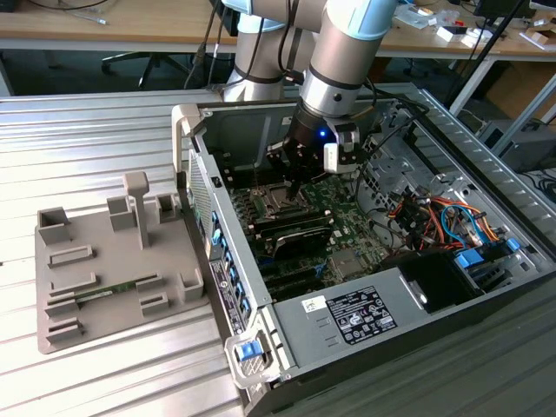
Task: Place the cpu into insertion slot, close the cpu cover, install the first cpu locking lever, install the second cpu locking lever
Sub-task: 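Install the first cpu locking lever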
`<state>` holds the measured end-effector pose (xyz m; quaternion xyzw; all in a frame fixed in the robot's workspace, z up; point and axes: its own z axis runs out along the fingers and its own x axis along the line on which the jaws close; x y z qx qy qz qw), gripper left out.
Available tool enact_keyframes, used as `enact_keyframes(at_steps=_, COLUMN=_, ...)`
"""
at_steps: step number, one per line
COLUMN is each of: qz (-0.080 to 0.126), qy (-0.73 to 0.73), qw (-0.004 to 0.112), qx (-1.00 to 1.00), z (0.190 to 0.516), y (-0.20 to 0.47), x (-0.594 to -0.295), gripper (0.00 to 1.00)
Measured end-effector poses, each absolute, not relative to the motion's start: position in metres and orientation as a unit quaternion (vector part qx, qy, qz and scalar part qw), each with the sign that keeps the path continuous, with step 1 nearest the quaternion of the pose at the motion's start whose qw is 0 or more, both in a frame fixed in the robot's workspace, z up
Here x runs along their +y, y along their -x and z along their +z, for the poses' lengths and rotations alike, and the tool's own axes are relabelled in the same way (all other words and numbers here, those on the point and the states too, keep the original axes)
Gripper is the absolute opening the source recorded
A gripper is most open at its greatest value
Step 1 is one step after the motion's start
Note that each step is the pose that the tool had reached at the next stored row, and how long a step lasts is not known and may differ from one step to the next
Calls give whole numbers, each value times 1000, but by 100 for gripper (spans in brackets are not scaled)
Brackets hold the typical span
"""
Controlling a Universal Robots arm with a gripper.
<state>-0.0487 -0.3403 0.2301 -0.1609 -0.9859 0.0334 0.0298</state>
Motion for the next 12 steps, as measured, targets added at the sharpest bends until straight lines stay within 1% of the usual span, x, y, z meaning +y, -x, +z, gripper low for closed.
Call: enact_keyframes(at_steps=12, qz=34, qy=157, qw=30, qx=-987, z=230, y=49, x=-340, gripper=10)
